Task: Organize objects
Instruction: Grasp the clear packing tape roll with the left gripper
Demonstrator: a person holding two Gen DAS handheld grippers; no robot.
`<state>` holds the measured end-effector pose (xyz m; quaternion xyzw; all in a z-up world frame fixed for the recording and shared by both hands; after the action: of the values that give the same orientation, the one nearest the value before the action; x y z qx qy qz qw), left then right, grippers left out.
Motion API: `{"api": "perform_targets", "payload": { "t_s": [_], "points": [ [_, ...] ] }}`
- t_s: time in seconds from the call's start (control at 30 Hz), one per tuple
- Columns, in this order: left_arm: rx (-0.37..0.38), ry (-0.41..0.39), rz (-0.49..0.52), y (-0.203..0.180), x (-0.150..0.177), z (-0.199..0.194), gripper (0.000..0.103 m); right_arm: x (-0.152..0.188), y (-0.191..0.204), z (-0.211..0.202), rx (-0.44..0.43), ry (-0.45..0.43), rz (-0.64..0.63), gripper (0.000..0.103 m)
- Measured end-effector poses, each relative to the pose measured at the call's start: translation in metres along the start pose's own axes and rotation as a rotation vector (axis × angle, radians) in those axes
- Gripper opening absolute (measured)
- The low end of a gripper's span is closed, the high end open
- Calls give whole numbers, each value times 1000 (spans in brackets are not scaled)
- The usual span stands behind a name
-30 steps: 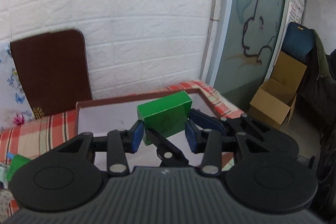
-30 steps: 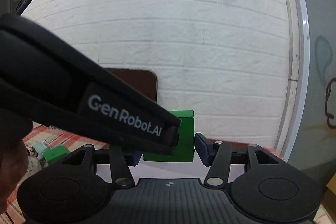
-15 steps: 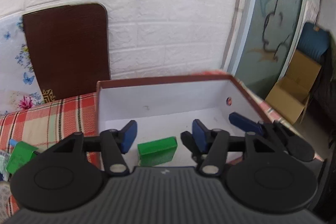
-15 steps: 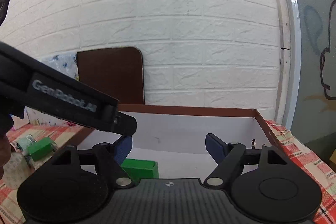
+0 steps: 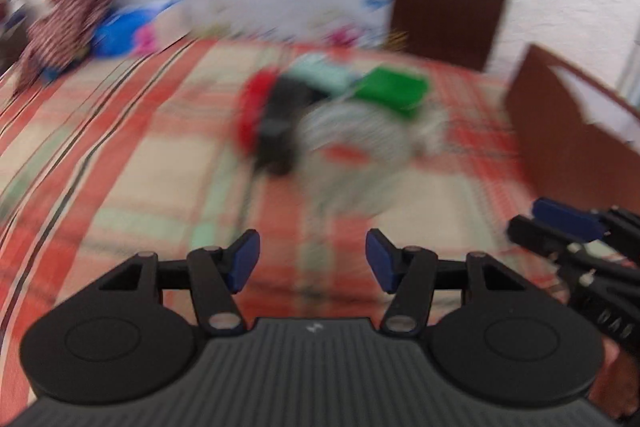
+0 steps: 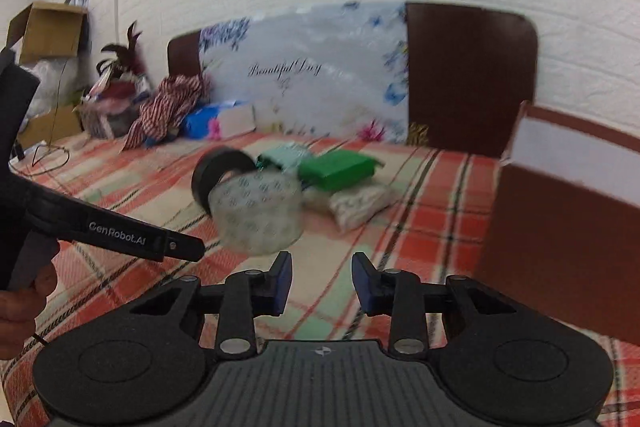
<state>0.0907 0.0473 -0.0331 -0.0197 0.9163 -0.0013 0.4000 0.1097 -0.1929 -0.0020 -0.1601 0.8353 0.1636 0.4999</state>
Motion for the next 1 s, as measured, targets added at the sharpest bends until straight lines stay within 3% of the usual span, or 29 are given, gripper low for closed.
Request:
{"api": "perform_targets", "payload": {
  "t_s": [0.03,0.1,0.17,0.27,0.43,0.5,0.53,0.57,0.63,0.8,0.9,1.0],
  "points": [
    [-17,-5,-19,13,9,6,59,-6,2,16,-11,28,17,33],
    [-26,-108,4,26,18,3,60,-17,-3,47,-36,46,69,33],
    [-26,-154,22,27,22,4,64,-24,0,52,-48,33,122,34],
    [-28,-153,53,18,17,6,73,-36,5,49,-74,20,102,38],
    [4,-158,29,20,17,5,74,-47,5,80,-47,76,127,43],
    [12,-160,26,21,17,5,74,-41,-1,97,-34,134,175,39],
    [13,-160,25,21,17,5,74,-37,-10,103,-29,142,216,31],
    [14,-161,25,21,17,5,75,-36,-16,102,-26,137,251,17],
    [14,-160,23,20,17,5,75,-37,-30,90,-30,132,319,10],
    [19,-156,29,20,17,5,76,-37,-56,22,22,79,369,12],
    [38,-123,30,17,13,0,75,-25,-63,-27,85,85,321,17],
    [247,-70,-66,-3,0,-20,71,-8,-72,-58,101,90,332,38]
  ]
}}
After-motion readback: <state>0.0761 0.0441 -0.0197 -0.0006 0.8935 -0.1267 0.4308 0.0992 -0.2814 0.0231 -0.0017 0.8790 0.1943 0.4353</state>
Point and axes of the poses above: each gripper's, at about its wrist camera, not at the fingertips, and z roughly the way its jaws point, y to its left, x to its underside, the point moved 7 cm from there along z, roughly the way its jaws point, and after that the axes turned 7 degrees about -x, right-handed, at the moved point
